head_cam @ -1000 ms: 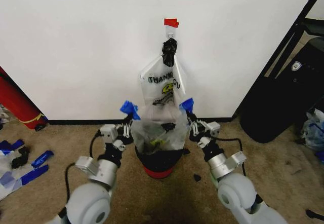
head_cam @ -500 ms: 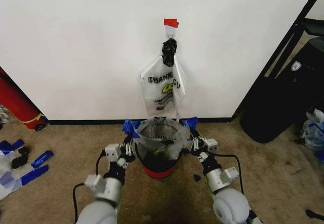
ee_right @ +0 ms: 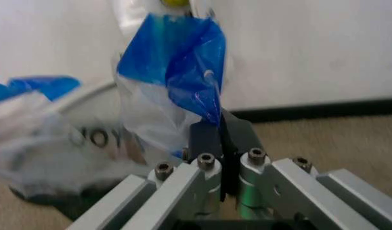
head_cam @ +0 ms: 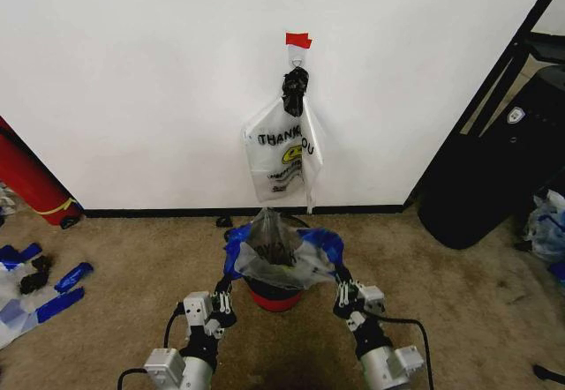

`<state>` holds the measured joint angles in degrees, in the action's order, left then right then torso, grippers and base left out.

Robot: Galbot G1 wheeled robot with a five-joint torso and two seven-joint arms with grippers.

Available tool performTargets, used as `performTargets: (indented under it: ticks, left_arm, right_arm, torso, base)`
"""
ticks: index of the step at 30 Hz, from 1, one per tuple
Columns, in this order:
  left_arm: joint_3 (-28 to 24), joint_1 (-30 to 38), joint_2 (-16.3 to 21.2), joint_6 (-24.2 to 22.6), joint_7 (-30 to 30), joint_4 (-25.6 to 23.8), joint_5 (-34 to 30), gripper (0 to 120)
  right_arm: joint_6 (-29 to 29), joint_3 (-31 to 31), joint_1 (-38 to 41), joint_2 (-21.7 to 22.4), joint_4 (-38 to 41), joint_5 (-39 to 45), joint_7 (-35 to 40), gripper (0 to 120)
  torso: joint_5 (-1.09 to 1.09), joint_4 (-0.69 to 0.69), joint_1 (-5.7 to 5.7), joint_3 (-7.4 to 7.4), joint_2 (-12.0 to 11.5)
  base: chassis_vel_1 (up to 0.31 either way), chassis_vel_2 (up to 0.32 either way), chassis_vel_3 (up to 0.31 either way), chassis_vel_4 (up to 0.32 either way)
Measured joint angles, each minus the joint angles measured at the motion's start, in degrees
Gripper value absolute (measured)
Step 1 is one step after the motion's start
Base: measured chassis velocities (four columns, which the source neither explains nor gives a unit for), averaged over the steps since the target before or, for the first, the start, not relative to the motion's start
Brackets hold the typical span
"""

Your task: Pick up the garbage bag from the wall and place it over the trash bin.

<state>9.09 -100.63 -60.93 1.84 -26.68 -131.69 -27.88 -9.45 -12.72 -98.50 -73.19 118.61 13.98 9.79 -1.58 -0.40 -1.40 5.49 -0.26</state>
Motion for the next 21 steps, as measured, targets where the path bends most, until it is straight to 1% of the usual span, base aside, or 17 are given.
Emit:
performTargets:
  ticks: [8, 11, 12, 14, 16, 21]
  left_arm:
    - [0.97, -2.47, 0.67, -0.35, -0.7, -1.8, 0.04, 0]
    - [0.55, -3.54, 0.37, -0.6, -1.2, -2.03, -0.26, 0]
    - [-0.01, -3.96, -0.26, -0.81, -1.61, -2.01, -1.16, 0]
    - [-0.29, -4.15, -0.93, -0.95, -2.04, -1.76, -2.16, 0]
    - [-0.6, -3.74, -2.41, -1.03, -2.58, -0.29, -3.72, 0]
    - [-0.59, -1.95, -3.36, -1.61, -3.34, 1.8, -5.25, 0]
  right_arm:
    - [0.13, -0.96, -2.61, -0.34, 0.65, 0.62, 1.28, 0]
    - [0.57, -1.17, -2.88, -0.4, 0.67, 1.33, 2.34, 0]
    - [0.98, -1.21, -2.71, -0.66, 0.2, 1.75, 3.06, 0]
    - [1.33, -1.2, -2.46, -0.92, -0.31, 2.08, 3.56, 0]
    - [2.46, -1.09, -1.0, -1.77, -2.08, 3.17, 4.83, 0]
    - [4.19, -1.02, 2.06, -2.4, -4.28, 5.54, 6.51, 0]
  torso:
    - [-0.01, 0.0, 0.0, 0.0, 0.0]
    - [-0.01, 0.0, 0.0, 0.0, 0.0]
    - [-0.01, 0.01, 0.0, 0.0, 0.0]
    - [0.0, 0.01, 0.0, 0.0, 0.0]
    - [0.0, 0.0, 0.0, 0.0, 0.0]
    - [0.0, -0.01, 0.0, 0.01, 0.0]
  base:
    - [0.0, 0.0, 0.0, 0.0]
    - [0.0, 0.0, 0.0, 0.0]
    - [0.0, 0.0, 0.0, 0.0]
    - [0.0, 0.0, 0.0, 0.0]
    - [0.0, 0.0, 0.0, 0.0]
    - [0.0, 0.0, 0.0, 0.0]
